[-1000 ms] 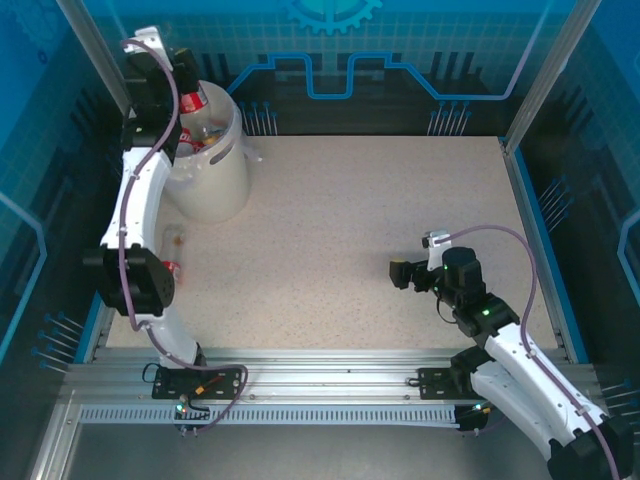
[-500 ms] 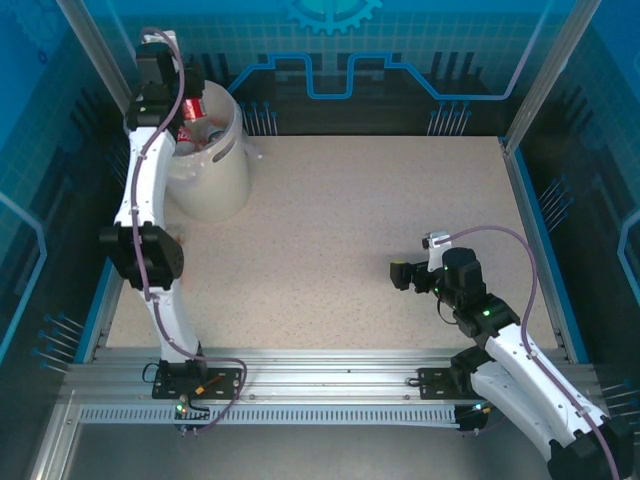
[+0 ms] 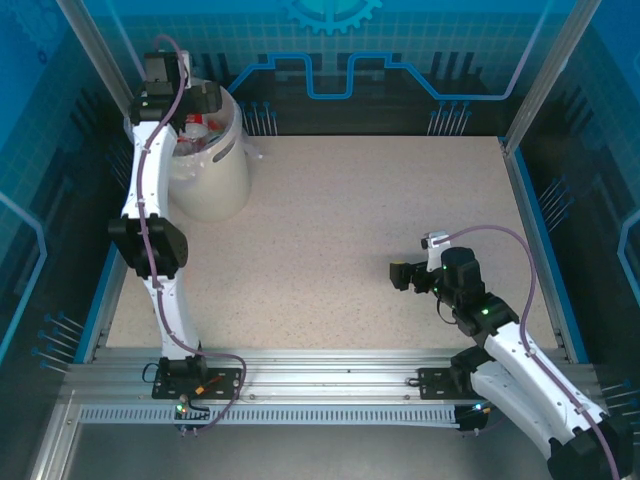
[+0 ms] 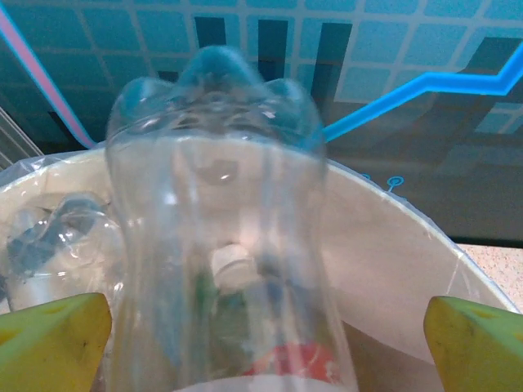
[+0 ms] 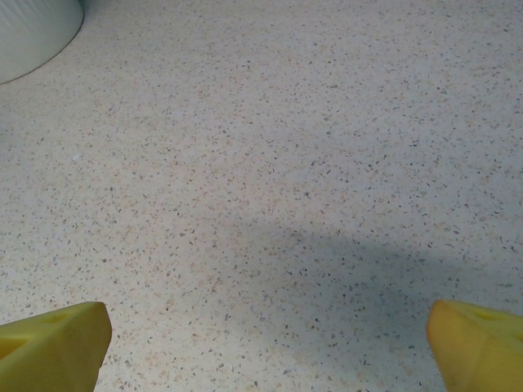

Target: Put the plastic bottles in the bin

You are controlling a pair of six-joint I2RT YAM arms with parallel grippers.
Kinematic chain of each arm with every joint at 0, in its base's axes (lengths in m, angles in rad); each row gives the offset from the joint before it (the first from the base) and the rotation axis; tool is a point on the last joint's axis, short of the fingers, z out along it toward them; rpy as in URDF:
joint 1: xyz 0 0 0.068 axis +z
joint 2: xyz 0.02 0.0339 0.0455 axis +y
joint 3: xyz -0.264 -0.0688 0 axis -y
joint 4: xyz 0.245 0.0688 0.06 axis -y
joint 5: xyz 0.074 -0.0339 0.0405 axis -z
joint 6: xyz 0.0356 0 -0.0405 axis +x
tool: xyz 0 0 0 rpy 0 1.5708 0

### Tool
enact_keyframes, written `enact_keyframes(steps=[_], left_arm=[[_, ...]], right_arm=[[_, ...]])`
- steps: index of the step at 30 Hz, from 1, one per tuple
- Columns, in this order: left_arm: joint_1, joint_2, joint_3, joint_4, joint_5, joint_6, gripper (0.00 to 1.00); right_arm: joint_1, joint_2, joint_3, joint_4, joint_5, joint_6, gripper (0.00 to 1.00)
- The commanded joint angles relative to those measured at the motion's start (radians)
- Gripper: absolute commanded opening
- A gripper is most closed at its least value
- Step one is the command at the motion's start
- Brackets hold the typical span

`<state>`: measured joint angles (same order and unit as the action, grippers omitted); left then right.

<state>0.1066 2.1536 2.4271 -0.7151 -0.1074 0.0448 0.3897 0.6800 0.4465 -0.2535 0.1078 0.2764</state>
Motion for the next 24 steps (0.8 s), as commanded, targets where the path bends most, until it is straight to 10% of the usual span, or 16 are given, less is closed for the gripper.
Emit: enact_keyframes(steps=[1, 24], left_arm=[[0.004, -0.032, 0.055, -0.025, 0.025, 0.031, 0.99], [-0.003, -0.121, -0.211, 0.014, 0.025, -0.061, 0.58]], right_arm=[[-0.011, 0.006, 0.006, 0.012, -0.004, -0.008, 1.00], [-0.010, 0.000, -0.023, 0.025, -0.013, 0.010, 1.00]])
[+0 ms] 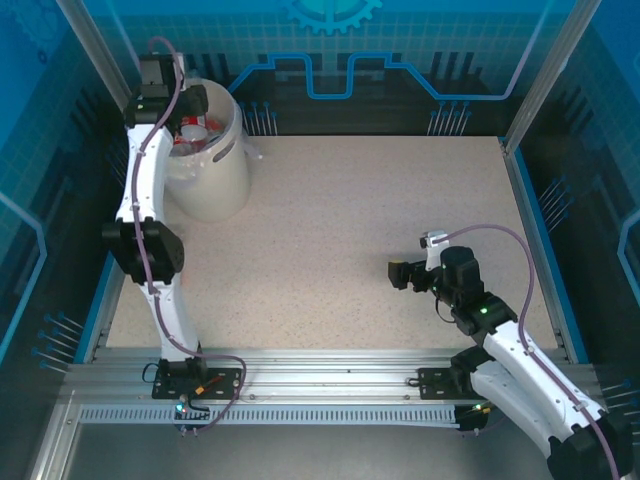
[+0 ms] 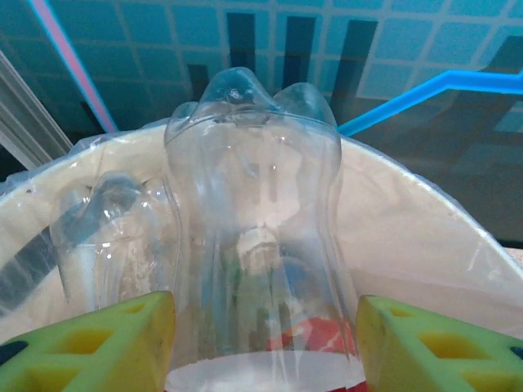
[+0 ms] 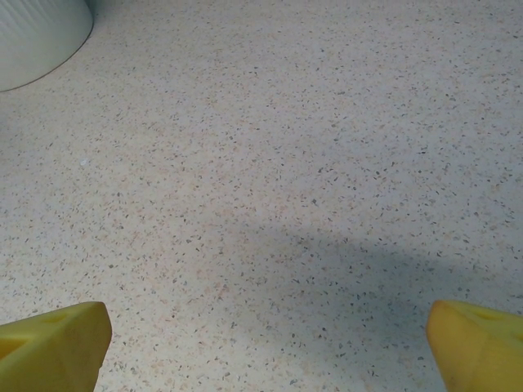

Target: Put the plastic bottles in the bin

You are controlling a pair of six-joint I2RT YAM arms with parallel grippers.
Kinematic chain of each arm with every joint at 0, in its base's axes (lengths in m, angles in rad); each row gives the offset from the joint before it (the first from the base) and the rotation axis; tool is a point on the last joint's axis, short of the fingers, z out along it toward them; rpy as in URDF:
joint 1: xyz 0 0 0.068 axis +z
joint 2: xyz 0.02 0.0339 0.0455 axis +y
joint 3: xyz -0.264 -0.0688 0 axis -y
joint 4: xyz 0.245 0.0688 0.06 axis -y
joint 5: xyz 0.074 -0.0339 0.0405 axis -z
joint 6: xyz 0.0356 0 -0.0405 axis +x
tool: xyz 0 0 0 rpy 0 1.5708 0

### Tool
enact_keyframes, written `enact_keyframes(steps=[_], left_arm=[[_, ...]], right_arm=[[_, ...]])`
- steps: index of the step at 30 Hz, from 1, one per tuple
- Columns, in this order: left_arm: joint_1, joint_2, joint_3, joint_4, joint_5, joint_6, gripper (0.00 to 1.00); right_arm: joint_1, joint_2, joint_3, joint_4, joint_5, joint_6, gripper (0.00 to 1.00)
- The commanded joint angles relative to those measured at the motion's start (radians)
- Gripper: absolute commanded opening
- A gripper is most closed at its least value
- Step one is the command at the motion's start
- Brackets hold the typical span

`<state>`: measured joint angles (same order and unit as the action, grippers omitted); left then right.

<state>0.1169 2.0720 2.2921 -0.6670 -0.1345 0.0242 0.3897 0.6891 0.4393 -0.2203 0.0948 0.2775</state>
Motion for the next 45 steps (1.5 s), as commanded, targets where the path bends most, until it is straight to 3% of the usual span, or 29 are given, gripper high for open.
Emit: enact_keyframes(steps=[1, 8, 18, 25, 29, 37, 41, 45], left_arm=[[-0.018, -0.056, -0.121, -0.014, 0.055, -0.041, 0.58], [-0.022, -0.129, -0.240, 0.044, 0.044, -0.034, 0.59], [-0.021, -0.160, -0.042, -0.064, 0.076, 0.015, 0.97], [-0.005, -0.305, -0.033, -0.185, 0.037, 0.035, 0.99], [0.055, -0.492, -0.228, -0.222, 0.018, -0.022, 0.99], [0.314, -0.871, -0.765, -0.260, 0.139, -0.186, 0.99], [0.468, -0.957, -1.021, -0.225, 0.296, -0.264, 0.99], [0.508, -0.922, -1.177, -0.173, 0.352, -0.308, 0.99]], right_arm=[[-0.009, -0.007, -0.017, -0.005, -0.001, 0.009, 1.00], [-0.010, 0.003, -0.011, 0.004, -0.007, 0.004, 1.00], [-0.009, 0.043, -0.010, 0.049, -0.018, -0.001, 1.00], [-0.012, 0.120, 0.014, 0.109, -0.019, -0.042, 1.00], [-0.013, 0.168, 0.026, 0.155, -0.024, -0.061, 1.00], [-0.047, 0.267, 0.094, 0.207, -0.052, -0.109, 1.00], [-0.077, 0.319, 0.110, 0.252, -0.093, -0.098, 1.00], [-0.100, 0.363, 0.130, 0.278, -0.135, -0.093, 1.00]])
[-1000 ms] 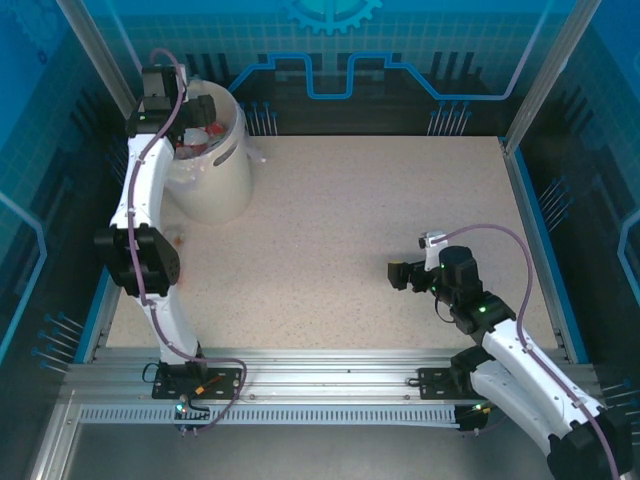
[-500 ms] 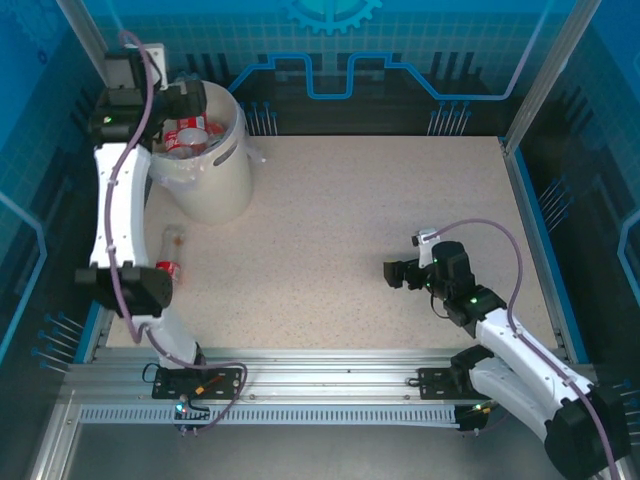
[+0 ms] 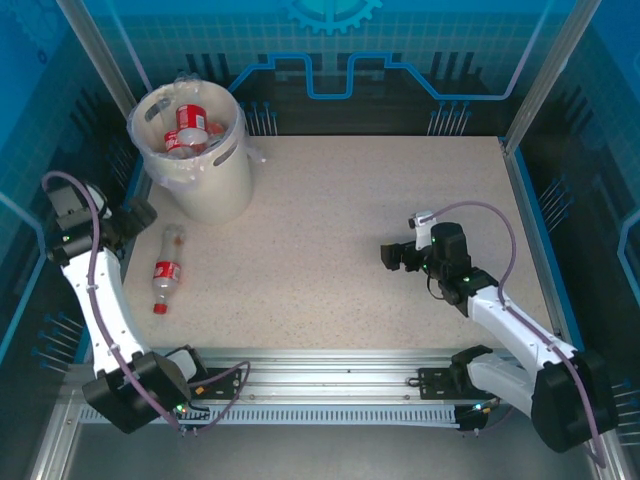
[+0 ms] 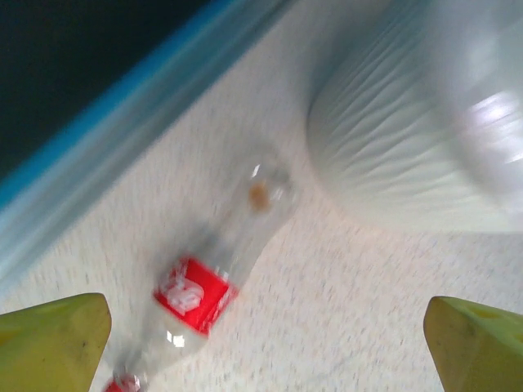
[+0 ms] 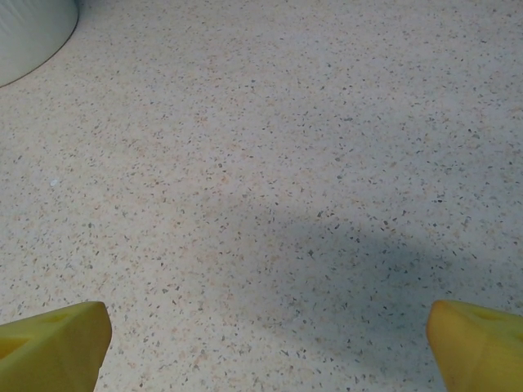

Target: Put the plastic bottles in the bin

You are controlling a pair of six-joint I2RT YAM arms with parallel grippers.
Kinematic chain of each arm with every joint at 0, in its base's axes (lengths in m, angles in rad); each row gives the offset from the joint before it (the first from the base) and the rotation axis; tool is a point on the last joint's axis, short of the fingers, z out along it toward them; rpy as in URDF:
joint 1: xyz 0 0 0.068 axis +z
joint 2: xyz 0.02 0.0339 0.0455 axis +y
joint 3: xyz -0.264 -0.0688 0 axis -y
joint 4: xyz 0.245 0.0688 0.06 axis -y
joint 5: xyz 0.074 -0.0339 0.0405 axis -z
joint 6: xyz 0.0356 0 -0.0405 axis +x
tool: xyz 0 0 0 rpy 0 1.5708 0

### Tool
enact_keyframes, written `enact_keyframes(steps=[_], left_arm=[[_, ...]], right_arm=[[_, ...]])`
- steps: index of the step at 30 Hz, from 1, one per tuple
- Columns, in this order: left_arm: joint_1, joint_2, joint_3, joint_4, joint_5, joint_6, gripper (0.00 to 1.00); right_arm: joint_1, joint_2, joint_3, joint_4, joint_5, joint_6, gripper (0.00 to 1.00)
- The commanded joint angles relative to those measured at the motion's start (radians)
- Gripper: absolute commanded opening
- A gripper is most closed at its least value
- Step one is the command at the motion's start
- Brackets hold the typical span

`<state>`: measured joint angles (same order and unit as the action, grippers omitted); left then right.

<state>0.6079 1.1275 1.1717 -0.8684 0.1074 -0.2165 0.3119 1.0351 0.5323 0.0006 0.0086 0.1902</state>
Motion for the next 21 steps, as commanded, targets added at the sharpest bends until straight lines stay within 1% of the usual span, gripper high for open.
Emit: enact_keyframes(steps=[1, 3, 4, 12, 15, 18, 21], left_arm=[[0.017, 0.049, -0.081, 0.037, 0.120, -0.073, 0.99], [0.017, 0.095, -0.116, 0.051, 0.151, -0.068, 0.99], [0.016, 0.117, -0.129, 0.052, 0.143, -0.059, 0.99], [0.008, 0.256, -0.154, 0.056, -0.010, 0.085, 0.99], [-0.001, 0.317, -0.164, 0.077, -0.002, 0.136, 0.99], [-0.030, 0.396, -0.156, 0.067, -0.015, 0.192, 0.99], [-0.060, 0.433, -0.150, 0.064, -0.022, 0.210, 0.99]], right_arm=[[-0.027, 0.025, 0.041, 0.064, -0.054, -0.005, 1.00], [-0.035, 0.034, 0.044, 0.074, -0.064, -0.001, 1.00], [-0.041, 0.036, 0.043, 0.080, -0.068, 0.002, 1.00], [-0.080, 0.046, 0.015, 0.123, -0.104, 0.030, 1.00], [-0.084, 0.049, 0.011, 0.129, -0.111, 0.034, 1.00], [-0.088, 0.054, 0.008, 0.136, -0.117, 0.039, 1.00], [-0.089, 0.067, 0.009, 0.146, -0.127, 0.047, 1.00]])
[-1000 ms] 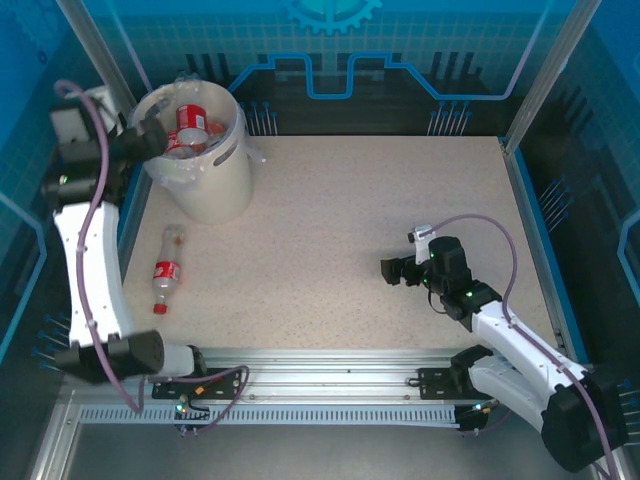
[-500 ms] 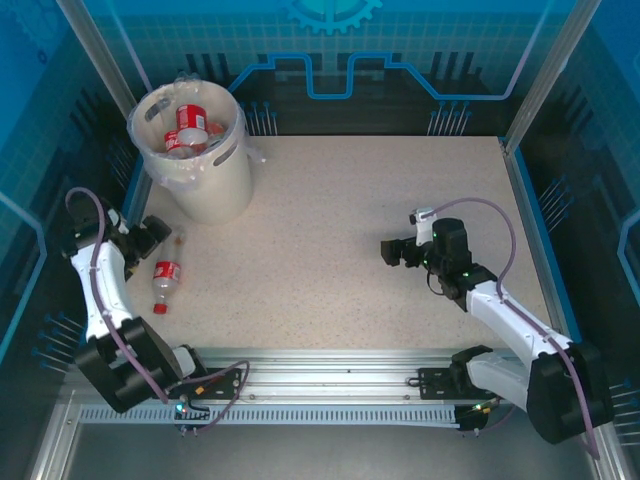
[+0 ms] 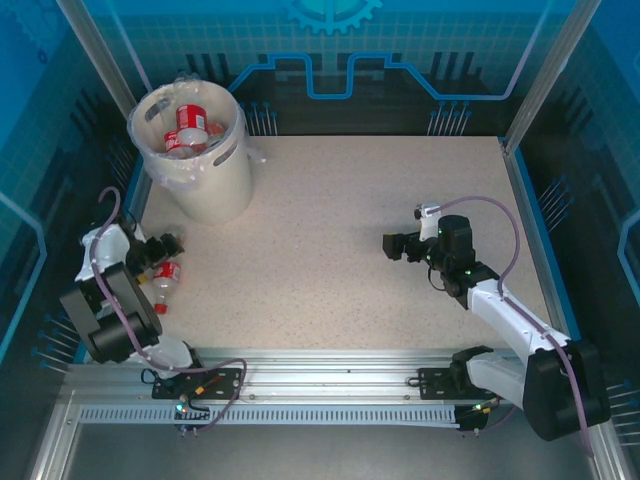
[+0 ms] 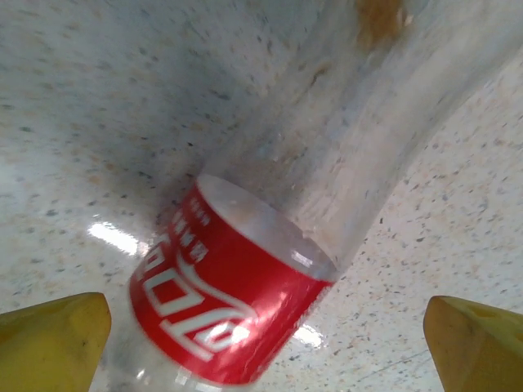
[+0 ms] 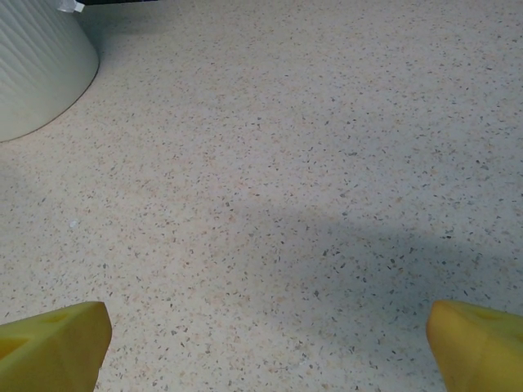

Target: Put the plastic bottles in the bin

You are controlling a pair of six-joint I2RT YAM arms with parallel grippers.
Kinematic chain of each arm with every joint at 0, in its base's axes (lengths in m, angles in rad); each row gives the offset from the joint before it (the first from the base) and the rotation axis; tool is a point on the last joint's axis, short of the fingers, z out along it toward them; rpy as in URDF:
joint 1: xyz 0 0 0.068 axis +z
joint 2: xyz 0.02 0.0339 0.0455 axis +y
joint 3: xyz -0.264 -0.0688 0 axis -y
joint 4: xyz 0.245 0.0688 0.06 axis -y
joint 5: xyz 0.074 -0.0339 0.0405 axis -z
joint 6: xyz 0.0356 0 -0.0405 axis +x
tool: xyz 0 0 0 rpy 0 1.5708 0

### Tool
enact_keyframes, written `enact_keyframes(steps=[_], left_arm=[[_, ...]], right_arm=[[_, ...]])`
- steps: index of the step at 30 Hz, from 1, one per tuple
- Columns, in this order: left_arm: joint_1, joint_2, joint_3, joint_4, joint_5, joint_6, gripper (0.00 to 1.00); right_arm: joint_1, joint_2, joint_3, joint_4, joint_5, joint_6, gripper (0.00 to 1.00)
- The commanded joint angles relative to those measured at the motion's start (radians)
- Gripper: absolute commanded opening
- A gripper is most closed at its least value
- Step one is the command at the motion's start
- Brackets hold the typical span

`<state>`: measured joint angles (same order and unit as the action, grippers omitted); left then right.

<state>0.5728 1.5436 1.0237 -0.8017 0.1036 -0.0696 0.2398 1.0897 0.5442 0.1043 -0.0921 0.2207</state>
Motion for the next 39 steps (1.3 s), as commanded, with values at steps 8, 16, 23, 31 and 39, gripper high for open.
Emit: enact_keyframes(steps=[8, 16, 23, 31, 39], left_arm=[[-0.116, 0.090, 0.011, -0.007, -0.109, 0.070, 0.99], [-0.153, 0.124, 0.022, -0.005, -0.164, 0.070, 0.85], [-0.197, 0.097, 0.021, -0.025, -0.196, 0.064, 0.69], [-0.228, -0.023, 0.034, -0.071, -0.206, 0.030, 0.60], [-0.211, -0.136, 0.019, -0.080, -0.269, -0.016, 0.61]], right_arm=[[-0.020, 0.011, -0.004, 0.044, -0.034, 0.022, 1.00], [-0.022, 0.000, -0.017, 0.035, -0.031, 0.019, 1.00], [-0.022, -0.011, -0.012, 0.021, -0.029, 0.012, 1.00], [-0.022, -0.033, -0.001, -0.017, -0.018, -0.001, 1.00], [-0.022, -0.044, 0.019, -0.042, -0.015, -0.001, 1.00]])
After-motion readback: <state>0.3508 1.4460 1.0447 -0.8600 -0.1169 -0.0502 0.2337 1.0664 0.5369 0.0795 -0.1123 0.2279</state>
